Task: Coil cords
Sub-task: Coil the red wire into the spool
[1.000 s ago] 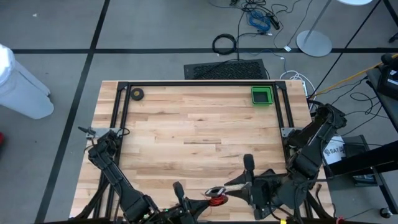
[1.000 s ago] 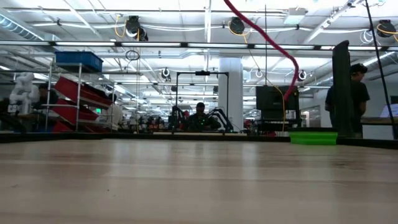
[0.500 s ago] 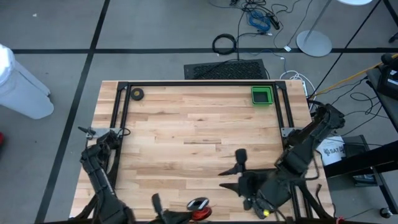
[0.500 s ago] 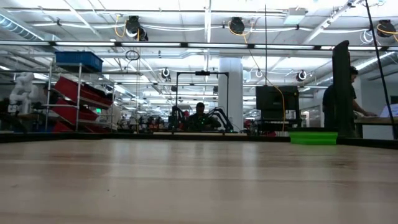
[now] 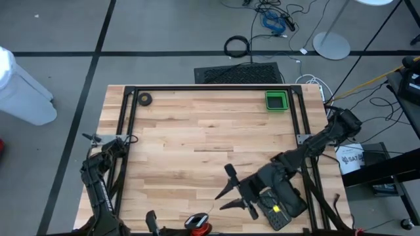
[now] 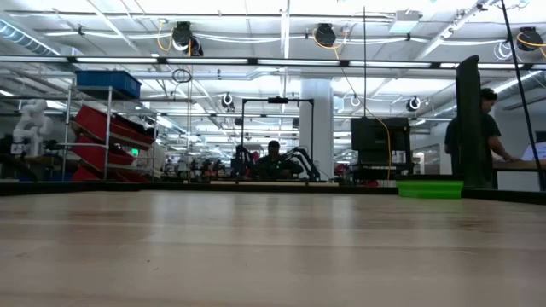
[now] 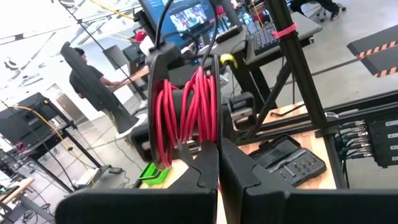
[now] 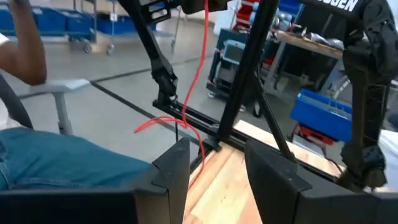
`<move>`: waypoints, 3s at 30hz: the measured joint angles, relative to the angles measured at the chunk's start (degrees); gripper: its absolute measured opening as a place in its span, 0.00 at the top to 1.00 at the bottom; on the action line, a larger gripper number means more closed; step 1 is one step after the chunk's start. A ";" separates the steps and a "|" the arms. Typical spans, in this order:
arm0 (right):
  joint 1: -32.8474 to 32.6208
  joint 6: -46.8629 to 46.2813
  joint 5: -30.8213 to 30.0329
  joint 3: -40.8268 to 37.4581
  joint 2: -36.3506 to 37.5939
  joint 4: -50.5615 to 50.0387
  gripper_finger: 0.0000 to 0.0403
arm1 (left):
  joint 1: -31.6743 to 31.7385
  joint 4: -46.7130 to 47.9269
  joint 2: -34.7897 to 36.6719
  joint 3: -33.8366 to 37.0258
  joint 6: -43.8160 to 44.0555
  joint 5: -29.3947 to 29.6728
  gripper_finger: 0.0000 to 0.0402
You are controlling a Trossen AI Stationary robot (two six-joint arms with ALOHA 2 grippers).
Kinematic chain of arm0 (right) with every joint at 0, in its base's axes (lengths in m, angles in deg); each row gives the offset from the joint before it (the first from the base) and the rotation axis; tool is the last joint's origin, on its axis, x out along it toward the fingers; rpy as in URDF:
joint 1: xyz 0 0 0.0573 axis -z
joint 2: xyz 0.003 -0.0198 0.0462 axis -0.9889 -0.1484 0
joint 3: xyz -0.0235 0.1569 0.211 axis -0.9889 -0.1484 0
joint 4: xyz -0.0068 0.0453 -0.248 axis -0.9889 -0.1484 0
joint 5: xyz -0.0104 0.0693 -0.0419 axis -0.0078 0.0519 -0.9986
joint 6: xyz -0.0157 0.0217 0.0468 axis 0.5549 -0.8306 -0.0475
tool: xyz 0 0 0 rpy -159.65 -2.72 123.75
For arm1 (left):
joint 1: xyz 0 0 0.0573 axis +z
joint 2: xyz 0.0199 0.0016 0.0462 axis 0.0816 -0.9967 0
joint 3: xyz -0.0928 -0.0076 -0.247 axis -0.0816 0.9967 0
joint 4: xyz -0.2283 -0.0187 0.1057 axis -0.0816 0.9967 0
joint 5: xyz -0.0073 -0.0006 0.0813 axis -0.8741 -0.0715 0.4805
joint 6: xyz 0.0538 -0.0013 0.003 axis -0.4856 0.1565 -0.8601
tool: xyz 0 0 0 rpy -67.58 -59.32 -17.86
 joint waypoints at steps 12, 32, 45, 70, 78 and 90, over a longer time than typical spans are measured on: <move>2.93 -0.60 9.97 -6.00 -4.80 15.14 0.65 | 0.13 -0.02 0.24 -0.02 0.04 0.36 1.00; 6.10 6.09 4.80 8.90 -27.98 21.63 0.58 | 0.05 -0.07 0.24 -0.02 -0.92 1.98 1.00; 6.72 6.01 5.13 9.63 -27.58 11.06 0.98 | -0.76 -0.39 0.24 -0.02 -1.47 2.93 1.00; 10.98 -11.78 -5.35 9.61 -14.99 -37.58 0.97 | -8.32 -12.99 0.24 -0.02 -12.92 8.87 1.00; 5.23 -11.56 -5.32 9.61 -7.10 -36.29 0.83 | -6.73 -13.06 0.24 -0.02 -12.93 8.86 1.00; -0.45 -0.67 6.42 9.63 -11.44 -5.58 0.71 | -5.14 -12.41 0.24 -0.02 -12.79 8.82 1.00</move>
